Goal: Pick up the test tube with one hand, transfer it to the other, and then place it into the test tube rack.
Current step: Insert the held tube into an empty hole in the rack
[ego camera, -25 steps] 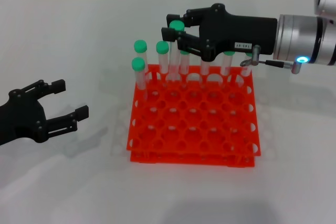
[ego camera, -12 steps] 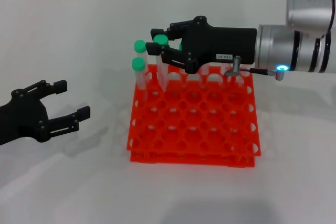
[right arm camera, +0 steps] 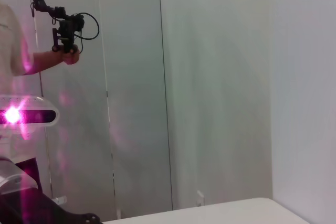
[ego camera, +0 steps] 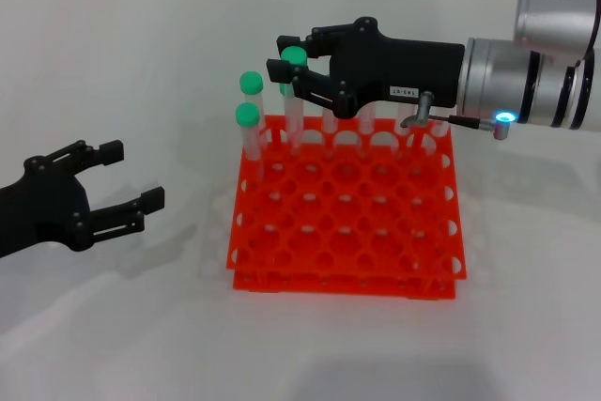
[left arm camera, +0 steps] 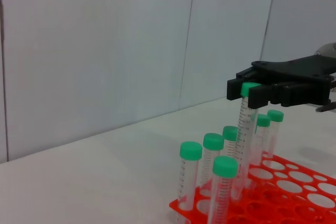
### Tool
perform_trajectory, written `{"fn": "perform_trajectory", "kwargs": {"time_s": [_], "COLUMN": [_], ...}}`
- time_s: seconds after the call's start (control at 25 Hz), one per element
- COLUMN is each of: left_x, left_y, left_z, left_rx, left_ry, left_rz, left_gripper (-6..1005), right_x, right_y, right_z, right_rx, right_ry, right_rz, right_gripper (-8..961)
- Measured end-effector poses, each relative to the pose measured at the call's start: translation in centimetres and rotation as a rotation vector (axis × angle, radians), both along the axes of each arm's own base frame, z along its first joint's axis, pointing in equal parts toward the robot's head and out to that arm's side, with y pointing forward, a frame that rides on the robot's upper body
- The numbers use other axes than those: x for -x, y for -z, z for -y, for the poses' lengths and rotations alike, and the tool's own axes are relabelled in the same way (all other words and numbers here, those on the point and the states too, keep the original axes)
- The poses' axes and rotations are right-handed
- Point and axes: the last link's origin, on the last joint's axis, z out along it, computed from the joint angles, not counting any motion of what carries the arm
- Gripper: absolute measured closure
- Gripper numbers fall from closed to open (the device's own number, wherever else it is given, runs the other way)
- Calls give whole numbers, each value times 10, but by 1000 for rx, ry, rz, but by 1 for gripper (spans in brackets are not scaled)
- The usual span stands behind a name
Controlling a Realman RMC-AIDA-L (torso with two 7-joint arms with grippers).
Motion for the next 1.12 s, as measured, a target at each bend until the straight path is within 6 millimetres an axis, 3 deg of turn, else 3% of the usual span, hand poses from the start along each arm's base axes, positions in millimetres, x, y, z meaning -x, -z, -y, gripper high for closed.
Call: {"fn": "perform_trajectory", "kwargs": {"time_s": [0.76, 1.12], "left_x": [0, 1], "left_y": [2, 3], "left_z": [-2, -1], "left_rx": [5, 8], "left_ry": [-3, -4], "left_rz": [8, 9], "left_gripper": [138, 137], "right_x": [-2, -12], "right_y": [9, 15], "right_z": [4, 7], "right_rx": [19, 18], "right_ry": [-14, 3], "right_rz": [46, 91], "right_gripper": [696, 696]}}
